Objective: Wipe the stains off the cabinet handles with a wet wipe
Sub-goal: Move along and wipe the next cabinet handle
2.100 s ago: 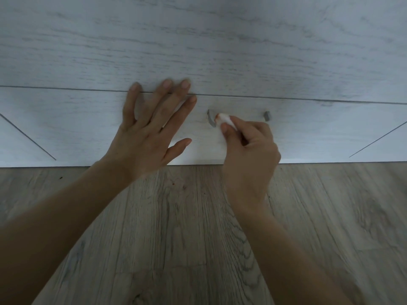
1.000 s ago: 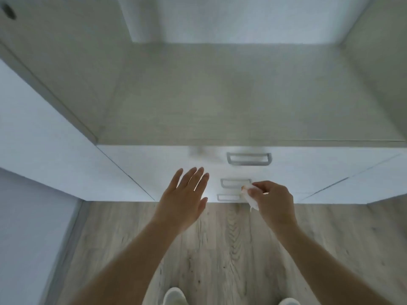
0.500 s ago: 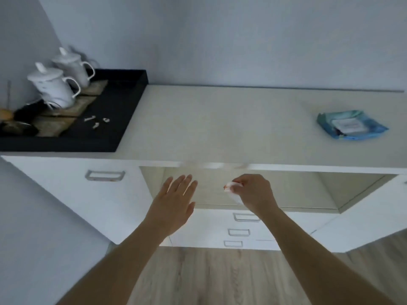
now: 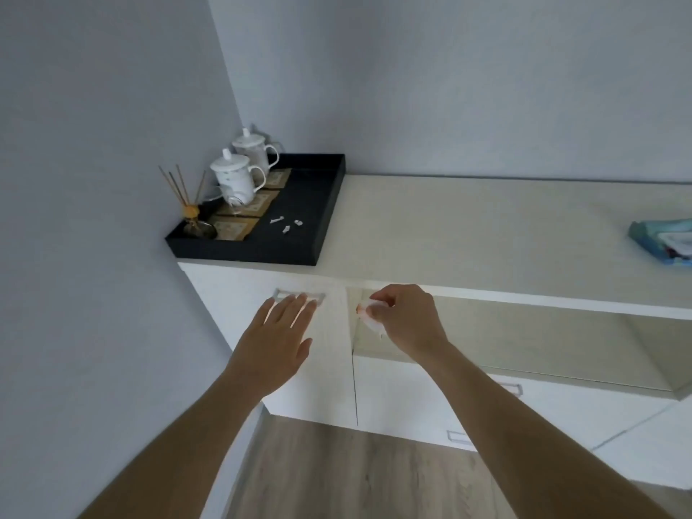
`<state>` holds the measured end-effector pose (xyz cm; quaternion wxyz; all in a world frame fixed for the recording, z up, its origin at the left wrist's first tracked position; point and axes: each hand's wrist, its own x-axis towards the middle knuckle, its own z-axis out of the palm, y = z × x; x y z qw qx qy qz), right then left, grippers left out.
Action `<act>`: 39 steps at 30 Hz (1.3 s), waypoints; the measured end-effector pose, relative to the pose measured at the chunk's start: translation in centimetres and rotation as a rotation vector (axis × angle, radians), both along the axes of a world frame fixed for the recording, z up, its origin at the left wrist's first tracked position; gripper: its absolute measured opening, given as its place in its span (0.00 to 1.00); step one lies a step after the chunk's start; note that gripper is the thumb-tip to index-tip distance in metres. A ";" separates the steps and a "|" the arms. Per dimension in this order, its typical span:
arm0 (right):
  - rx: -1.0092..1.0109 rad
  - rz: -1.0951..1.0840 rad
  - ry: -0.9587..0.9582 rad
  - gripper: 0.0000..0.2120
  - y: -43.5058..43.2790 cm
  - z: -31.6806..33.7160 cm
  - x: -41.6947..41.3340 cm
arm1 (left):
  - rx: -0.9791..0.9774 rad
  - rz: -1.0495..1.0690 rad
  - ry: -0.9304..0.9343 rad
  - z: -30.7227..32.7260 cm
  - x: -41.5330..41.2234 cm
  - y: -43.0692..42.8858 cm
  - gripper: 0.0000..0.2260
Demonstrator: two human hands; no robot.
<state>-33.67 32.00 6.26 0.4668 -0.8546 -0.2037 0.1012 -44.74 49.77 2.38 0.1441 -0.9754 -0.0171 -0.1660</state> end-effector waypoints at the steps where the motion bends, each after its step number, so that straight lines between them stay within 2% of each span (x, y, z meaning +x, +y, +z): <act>1: 0.009 -0.002 -0.005 0.09 1.0 0.2 -0.3 | 0.009 0.002 -0.004 0.2 -0.2 1.2 0.26; 6: 0.000 -0.033 0.006 0.04 6.6 -0.6 -0.9 | 0.013 -0.017 -0.001 -0.4 0.6 7.8 0.26; 16: -0.034 -0.273 0.059 0.07 16.6 -7.5 -0.9 | 0.100 -0.185 0.016 -6.5 5.4 19.3 0.34; 21: -0.013 -0.364 0.097 0.06 17.1 -9.4 -1.1 | 0.154 -0.318 -0.031 -9.3 7.4 21.5 0.36; 28: 0.077 -0.471 0.063 0.05 17.0 -12.0 -1.9 | 0.198 -0.411 -0.251 -12.1 9.4 22.8 0.30; 34: 0.226 -0.615 0.025 0.02 16.0 -14.2 -2.3 | 0.278 -0.535 -0.378 -11.7 11.2 23.9 0.23; 39: 0.370 -0.670 0.059 0.02 16.0 -15.1 -2.1 | 0.403 -0.577 -0.426 -11.8 12.4 23.8 0.26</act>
